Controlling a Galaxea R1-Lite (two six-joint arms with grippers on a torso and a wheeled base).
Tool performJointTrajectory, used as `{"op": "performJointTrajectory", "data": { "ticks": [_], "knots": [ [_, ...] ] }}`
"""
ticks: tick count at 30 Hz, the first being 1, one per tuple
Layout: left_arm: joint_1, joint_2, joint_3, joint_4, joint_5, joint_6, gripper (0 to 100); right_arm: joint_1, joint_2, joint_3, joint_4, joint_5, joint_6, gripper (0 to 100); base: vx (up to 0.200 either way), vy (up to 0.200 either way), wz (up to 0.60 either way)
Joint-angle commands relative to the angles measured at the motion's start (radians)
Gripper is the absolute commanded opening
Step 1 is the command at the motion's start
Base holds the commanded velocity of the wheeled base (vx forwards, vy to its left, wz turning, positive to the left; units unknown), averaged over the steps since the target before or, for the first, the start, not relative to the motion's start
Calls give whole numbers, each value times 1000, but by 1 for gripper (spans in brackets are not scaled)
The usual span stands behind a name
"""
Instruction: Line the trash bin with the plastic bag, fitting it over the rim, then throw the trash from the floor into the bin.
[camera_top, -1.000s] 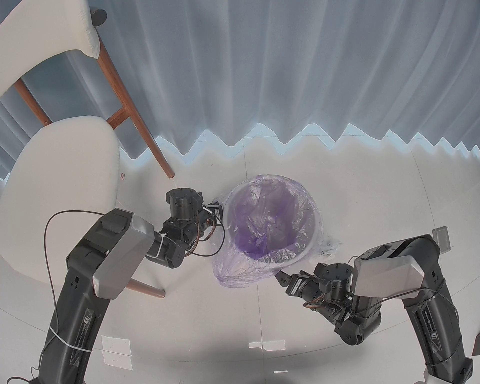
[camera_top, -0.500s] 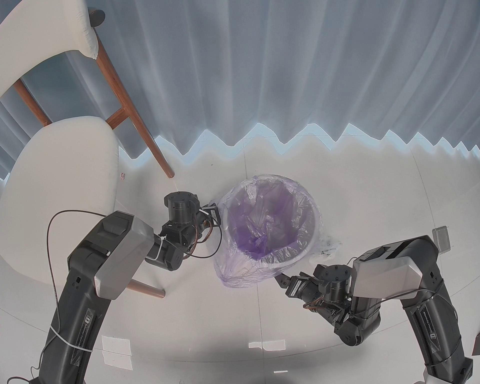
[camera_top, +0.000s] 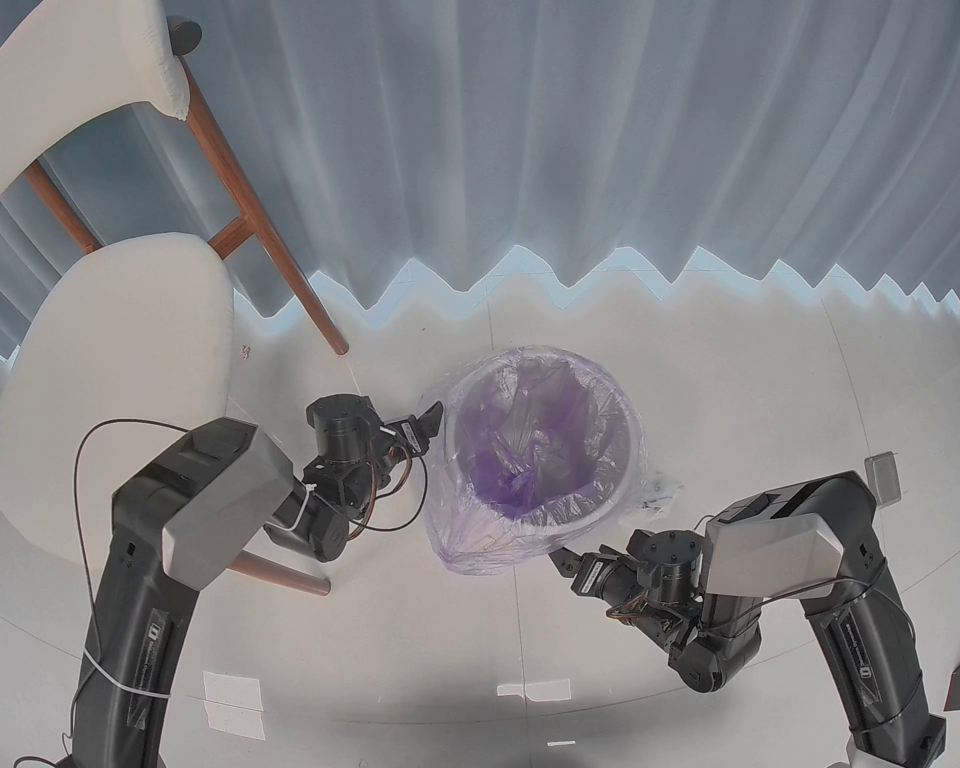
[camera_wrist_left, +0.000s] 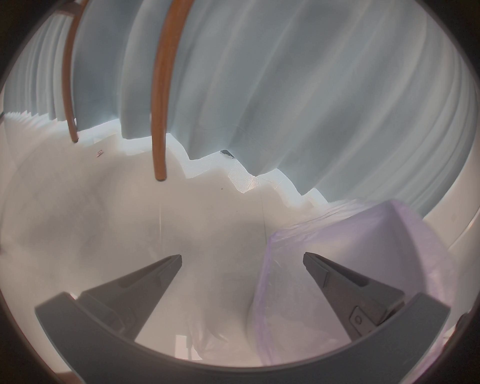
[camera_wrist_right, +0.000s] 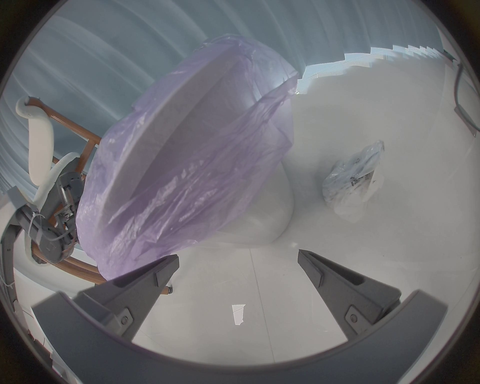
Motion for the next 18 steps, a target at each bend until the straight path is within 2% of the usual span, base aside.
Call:
{"op": "performJointTrajectory", "data": {
  "ticks": [1,4,8,14,18],
  "knots": [
    [7,-252,263,-126,0,-134,100,3,2,5,-18,0,2,100,0,0,0],
    [-5,-356,388,-155,0,-173,100,3,2,5,-18,0,6,100,0,0,0],
    [-66,-447,510,-193,-4,-216,100,3,0,10,-18,0,6,100,0,0,0],
    [-80,-517,510,-252,2,-213,100,1,-2,19,-18,0,6,100,0,0,0],
    [-146,-678,595,-270,3,-214,100,7,-38,33,-18,-2,8,100,0,0,0]
  ]
}}
